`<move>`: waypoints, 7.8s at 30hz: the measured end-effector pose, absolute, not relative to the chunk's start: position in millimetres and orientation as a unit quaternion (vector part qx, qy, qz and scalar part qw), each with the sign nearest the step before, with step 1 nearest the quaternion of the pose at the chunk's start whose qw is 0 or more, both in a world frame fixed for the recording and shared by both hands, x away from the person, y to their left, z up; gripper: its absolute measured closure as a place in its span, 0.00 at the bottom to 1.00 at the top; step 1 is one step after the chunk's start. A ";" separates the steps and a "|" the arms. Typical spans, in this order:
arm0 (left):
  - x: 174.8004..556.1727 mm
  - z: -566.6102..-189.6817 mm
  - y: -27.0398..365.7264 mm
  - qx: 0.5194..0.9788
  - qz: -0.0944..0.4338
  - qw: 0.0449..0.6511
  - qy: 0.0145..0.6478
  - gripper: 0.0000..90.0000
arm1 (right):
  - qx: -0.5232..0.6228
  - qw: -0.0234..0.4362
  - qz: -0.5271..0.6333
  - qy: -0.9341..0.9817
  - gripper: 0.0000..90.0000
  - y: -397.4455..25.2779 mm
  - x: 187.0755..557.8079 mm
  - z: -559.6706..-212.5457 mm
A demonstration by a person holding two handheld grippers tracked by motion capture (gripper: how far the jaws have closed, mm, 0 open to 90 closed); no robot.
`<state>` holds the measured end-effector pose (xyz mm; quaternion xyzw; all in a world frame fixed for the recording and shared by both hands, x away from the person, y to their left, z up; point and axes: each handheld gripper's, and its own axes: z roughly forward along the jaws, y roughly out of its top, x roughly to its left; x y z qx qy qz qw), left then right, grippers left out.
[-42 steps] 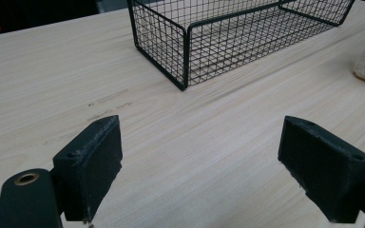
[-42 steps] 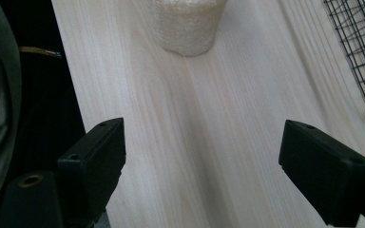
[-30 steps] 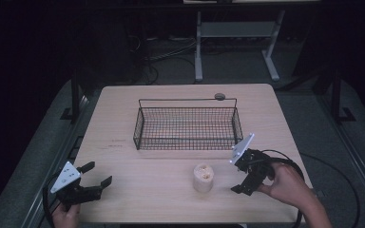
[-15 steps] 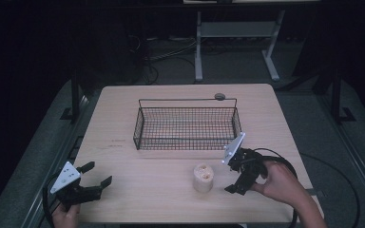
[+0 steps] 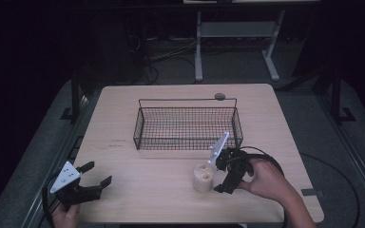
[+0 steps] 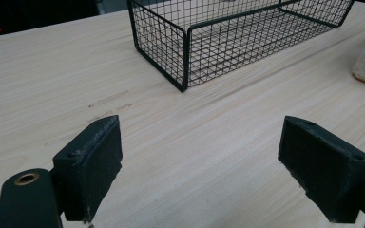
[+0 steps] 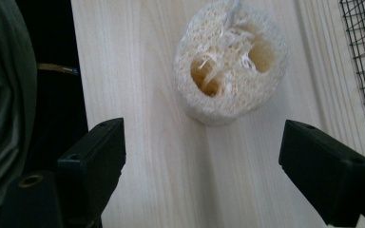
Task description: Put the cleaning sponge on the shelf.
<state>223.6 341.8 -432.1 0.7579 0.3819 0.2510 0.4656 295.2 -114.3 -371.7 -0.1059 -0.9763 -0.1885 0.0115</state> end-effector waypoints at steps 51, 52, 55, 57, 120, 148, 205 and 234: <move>223.0 -431.1 342.6 0.756 0.251 0.468 0.382 0.15 | -0.104 0.031 -0.151 -0.983 0.30 -72.0 318.7 -388.6; 223.0 -431.1 342.5 0.757 0.251 0.468 0.381 0.15 | -0.104 0.031 -0.153 -0.982 0.30 -72.8 318.4 -387.5; 223.2 -431.1 342.2 0.758 0.251 0.466 0.380 0.15 | -0.106 0.030 -0.160 -0.981 0.30 -76.4 318.4 -384.0; 223.2 -431.3 342.0 0.758 0.251 0.467 0.380 0.16 | -0.109 0.030 -0.161 -0.980 0.30 -78.7 318.4 -381.7; 223.1 -430.4 340.4 0.758 0.252 0.466 0.380 0.16 | -0.117 0.011 -0.188 -0.975 0.30 -75.3 388.1 -287.9; 223.5 -429.9 341.1 0.758 0.254 0.467 0.378 0.16 | -0.149 0.016 -0.176 -0.973 0.30 -65.7 430.1 -290.3; 223.5 -430.0 345.0 0.755 0.255 0.468 0.382 0.16 | -0.238 0.012 -0.138 -0.961 0.30 -68.2 492.2 -358.2; 224.0 -430.2 343.4 0.757 0.255 0.465 0.382 0.15 | -0.250 0.028 -0.150 -0.956 0.27 -72.0 491.7 -388.4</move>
